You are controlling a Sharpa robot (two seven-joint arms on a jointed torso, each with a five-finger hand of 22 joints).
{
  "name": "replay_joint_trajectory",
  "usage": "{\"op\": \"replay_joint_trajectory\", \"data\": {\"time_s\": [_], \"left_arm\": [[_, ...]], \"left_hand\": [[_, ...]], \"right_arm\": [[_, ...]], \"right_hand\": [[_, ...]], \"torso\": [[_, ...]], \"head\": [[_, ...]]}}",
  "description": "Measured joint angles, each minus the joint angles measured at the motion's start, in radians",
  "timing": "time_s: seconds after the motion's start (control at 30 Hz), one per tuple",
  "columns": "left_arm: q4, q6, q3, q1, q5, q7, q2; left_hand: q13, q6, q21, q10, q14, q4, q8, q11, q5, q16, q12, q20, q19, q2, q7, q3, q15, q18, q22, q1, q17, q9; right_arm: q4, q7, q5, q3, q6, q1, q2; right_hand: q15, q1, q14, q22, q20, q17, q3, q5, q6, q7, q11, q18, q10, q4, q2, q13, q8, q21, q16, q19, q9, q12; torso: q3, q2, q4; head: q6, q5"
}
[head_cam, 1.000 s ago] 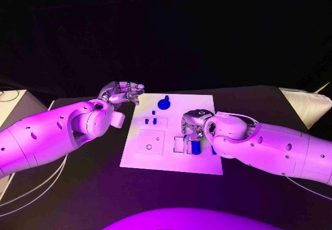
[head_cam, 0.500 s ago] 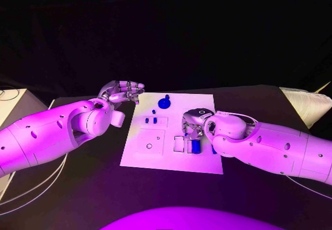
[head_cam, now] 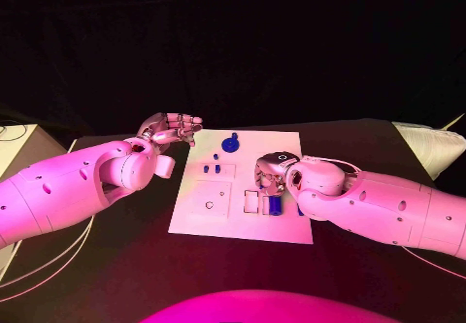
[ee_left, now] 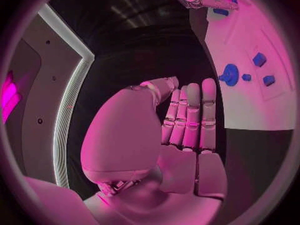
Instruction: Assemble the parts on the task board
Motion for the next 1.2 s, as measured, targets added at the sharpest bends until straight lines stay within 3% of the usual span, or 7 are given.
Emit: {"op": "replay_joint_trajectory", "data": {"time_s": [0.17,0.53,0.77,1.2], "left_arm": [[0.0,0.0,0.0,0.0,0.0,-0.002,-0.001],[0.0,0.0,0.0,0.0,0.0,-0.005,-0.001],[0.0,0.0,0.0,0.0,-0.001,-0.007,-0.001],[0.0,0.0,0.0,0.0,-0.001,-0.009,-0.002]], "left_hand": [[0.0,0.0,0.0,0.0,0.0,0.0,0.0,0.0,0.0,-0.002,0.0,0.0,0.0,0.0,0.0,0.0,0.0,0.0,0.0,0.0,0.0,0.0],[-0.001,-0.004,0.0,-0.004,0.0,0.0,0.0,-0.004,0.0,-0.005,0.0,0.0,0.0,0.0,0.003,0.0,0.0,0.0,-0.001,0.0,-0.001,0.0],[-0.001,-0.004,-0.004,-0.004,0.0,0.0,0.004,-0.004,0.0,-0.005,0.0,0.0,0.0,0.0,0.003,0.0,0.0,0.0,-0.001,0.0,-0.001,0.0],[-0.001,-0.004,-0.004,-0.004,0.0,0.0,0.004,-0.004,0.0,-0.005,0.0,0.0,0.0,0.0,0.003,0.0,0.0,0.0,-0.001,0.0,-0.001,0.0]], "right_arm": [[0.0,0.002,-0.003,0.0,0.001,0.0,0.0],[0.009,0.018,-0.006,0.0,-0.003,0.0,-0.003],[0.023,0.023,-0.007,-0.001,-0.021,0.0,-0.014],[0.036,0.017,-0.019,-0.001,-0.05,0.0,-0.032]], "right_hand": [[0.0,0.019,0.0,0.0,0.0,0.0,0.034,0.026,0.012,0.0,0.0,0.0,0.0,-0.015,0.019,0.0,0.012,0.0,0.0,0.0,0.004,0.0],[0.0,0.022,0.0,0.0,0.0,0.001,0.06,0.026,0.011,0.003,0.0,0.0,0.0,-0.038,0.02,0.0,0.015,0.003,0.0,0.0,0.005,0.0],[0.0,-0.025,0.0,0.0,0.0,0.001,0.036,-0.017,-0.012,0.008,0.0,0.0,0.0,-0.014,-0.028,0.0,0.009,0.003,0.0,0.0,0.001,0.0],[0.0,-0.034,0.0,0.0,0.0,0.001,0.009,-0.03,-0.019,0.008,0.0,0.0,0.0,-0.003,-0.037,0.0,0.01,0.008,0.004,0.0,-0.001,0.0]], "torso": [[0.0001,0.0,-0.0001],[0.0007,-0.001,-0.0001],[0.0003,-0.001,-0.0006],[0.0005,0.0,-0.0006]], "head": [[0.0,0.0],[0.0,0.0],[0.002,0.001],[0.003,0.0]]}}
